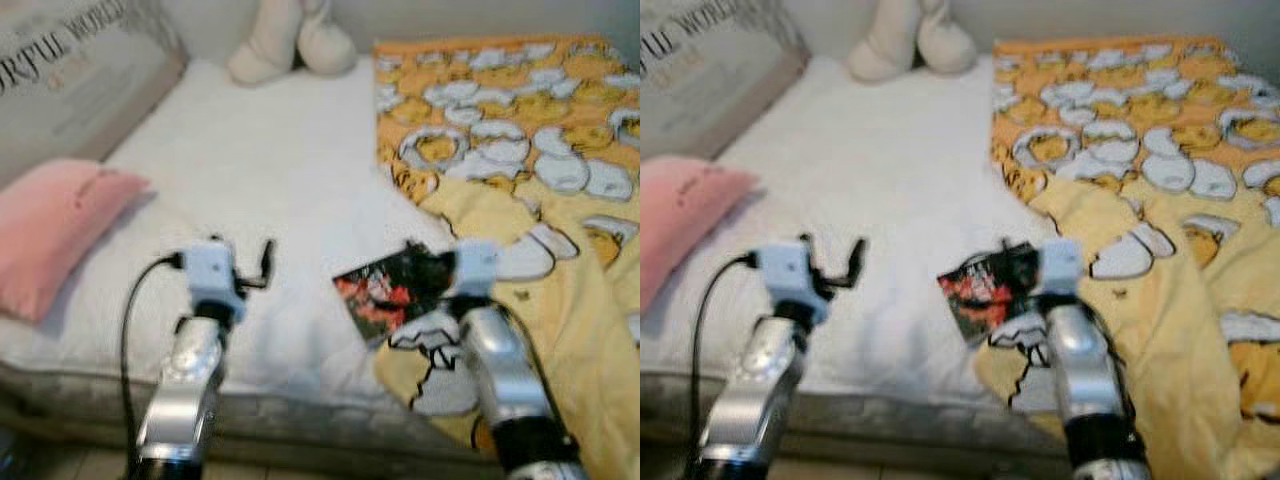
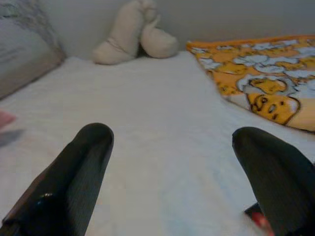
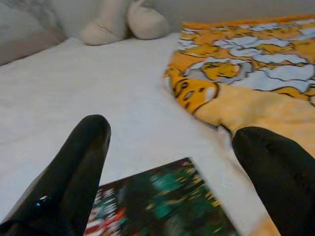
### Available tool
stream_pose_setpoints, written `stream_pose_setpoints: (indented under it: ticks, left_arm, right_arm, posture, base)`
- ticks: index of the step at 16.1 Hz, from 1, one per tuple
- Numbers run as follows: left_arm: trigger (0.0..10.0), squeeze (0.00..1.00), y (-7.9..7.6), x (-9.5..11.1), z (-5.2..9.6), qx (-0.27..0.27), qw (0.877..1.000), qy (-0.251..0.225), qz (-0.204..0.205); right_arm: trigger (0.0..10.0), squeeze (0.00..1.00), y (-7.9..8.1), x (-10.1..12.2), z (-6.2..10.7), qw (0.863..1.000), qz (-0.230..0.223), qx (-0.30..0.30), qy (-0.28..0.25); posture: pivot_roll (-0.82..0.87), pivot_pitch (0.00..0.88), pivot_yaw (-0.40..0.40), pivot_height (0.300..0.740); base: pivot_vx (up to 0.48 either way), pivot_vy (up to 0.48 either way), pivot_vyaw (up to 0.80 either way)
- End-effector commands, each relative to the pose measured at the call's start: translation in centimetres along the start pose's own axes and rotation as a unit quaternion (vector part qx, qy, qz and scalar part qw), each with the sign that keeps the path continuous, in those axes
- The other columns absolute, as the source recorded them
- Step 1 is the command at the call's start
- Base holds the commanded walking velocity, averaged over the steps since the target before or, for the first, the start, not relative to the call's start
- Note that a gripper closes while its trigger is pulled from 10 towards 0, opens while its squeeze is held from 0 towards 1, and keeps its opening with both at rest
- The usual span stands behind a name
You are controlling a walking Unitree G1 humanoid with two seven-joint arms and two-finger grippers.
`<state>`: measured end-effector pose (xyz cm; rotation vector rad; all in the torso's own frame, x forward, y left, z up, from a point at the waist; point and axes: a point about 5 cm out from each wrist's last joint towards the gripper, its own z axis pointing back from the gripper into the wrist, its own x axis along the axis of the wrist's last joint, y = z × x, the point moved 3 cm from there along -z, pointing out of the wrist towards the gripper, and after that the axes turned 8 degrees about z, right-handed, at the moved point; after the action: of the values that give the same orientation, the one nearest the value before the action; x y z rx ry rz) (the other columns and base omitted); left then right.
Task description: Clean up the room
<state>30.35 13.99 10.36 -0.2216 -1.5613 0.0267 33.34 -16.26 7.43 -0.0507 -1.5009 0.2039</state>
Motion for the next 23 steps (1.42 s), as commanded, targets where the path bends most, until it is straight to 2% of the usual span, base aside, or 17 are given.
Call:
stream_pose_setpoints:
  ticks: [1, 4, 6, 8, 10, 13, 15, 17, 19, 23]
  left_arm:
    - [10.0, 0.0, 1.0, 0.4, 0.1, 0.007, 1.0, -0.002, -0.006]
    - [10.0, 0.0, 1.5, 0.6, 0.4, 0.002, 1.0, 0.001, -0.007]
    - [10.0, 0.0, 2.1, 1.0, 1.4, -0.011, 1.0, 0.011, -0.024]
    - [10.0, 0.0, 2.8, 1.2, 2.1, -0.016, 0.999, 0.021, -0.037]
    - [10.0, 0.0, 3.3, 1.1, 2.7, -0.017, 0.999, 0.031, -0.039]
    - [10.0, 0.0, 2.9, 0.9, 3.0, -0.024, 0.998, 0.04, -0.031]
    - [10.0, 0.0, 2.5, 0.8, 3.0, -0.025, 0.998, 0.042, -0.026]
    - [10.0, 0.0, 2.3, 0.9, 3.1, -0.028, 0.998, 0.043, -0.023]
    - [10.0, 0.0, 2.4, 1.2, 3.6, -0.031, 0.998, 0.046, -0.027]
    - [10.0, 0.0, 3.0, 1.7, 4.5, -0.026, 0.997, 0.054, -0.04]
  right_arm:
    - [10.0, 0.0, 1.2, 0.4, -0.6, 1.0, -0.024, 0.005, 0.002]
    - [10.0, 0.0, 0.6, -1.0, -1.5, 0.994, -0.089, -0.048, 0.049]
    - [10.0, 0.0, -0.5, -3.4, -1.3, 0.979, -0.137, -0.115, 0.101]
    - [10.0, 0.0, -1.4, -4.8, -0.9, 0.973, -0.12, -0.146, 0.129]
    - [10.0, 0.0, -3.3, -5.4, -0.4, 0.968, -0.053, -0.195, 0.147]
    - [10.0, 0.0, -5.5, -6.5, 0.8, 0.95, -0.009, -0.261, 0.172]
    - [10.0, 0.0, -5.3, -7.2, 1.3, 0.949, -0.009, -0.258, 0.181]
    - [10.0, 0.0, -3.9, -8.0, 1.2, 0.953, -0.059, -0.228, 0.19]
    - [10.0, 0.0, -3.6, -7.9, 1.0, 0.953, -0.061, -0.224, 0.193]
    - [10.0, 0.0, -2.3, -8.5, 0.7, 0.943, -0.135, -0.219, 0.212]
  posture:
    - [-0.13, 0.0, 0.121, 0.74]
    - [-0.11, 0.0, 0.152, 0.74]
    - [-0.06, 0.0, 0.184, 0.74]
    - [-0.04, 0.0, 0.198, 0.74]
    - [-0.04, 0.0, 0.198, 0.74]
    - [-0.05, 0.0, 0.187, 0.74]
    - [-0.05, 0.008, 0.184, 0.74]
    - [-0.05, 0.023, 0.185, 0.74]
    - [-0.01, 0.068, 0.195, 0.74]
    - [0.02, 0.096, 0.201, 0.74]
  base:
    - [0.0, 0.0, 0.0]
    - [0.0, 0.0, 0.0]
    - [0.0, 0.0, 0.0]
    - [0.0, 0.0, 0.0]
    - [0.0, 0.0, 0.0]
    - [0.0, 0.0, 0.0]
    - [0.0, 0.0, 0.0]
    - [0.0, 0.0, 0.0]
    - [0.0, 0.0, 0.0]
    - [0.0, 0.0, 0.0]
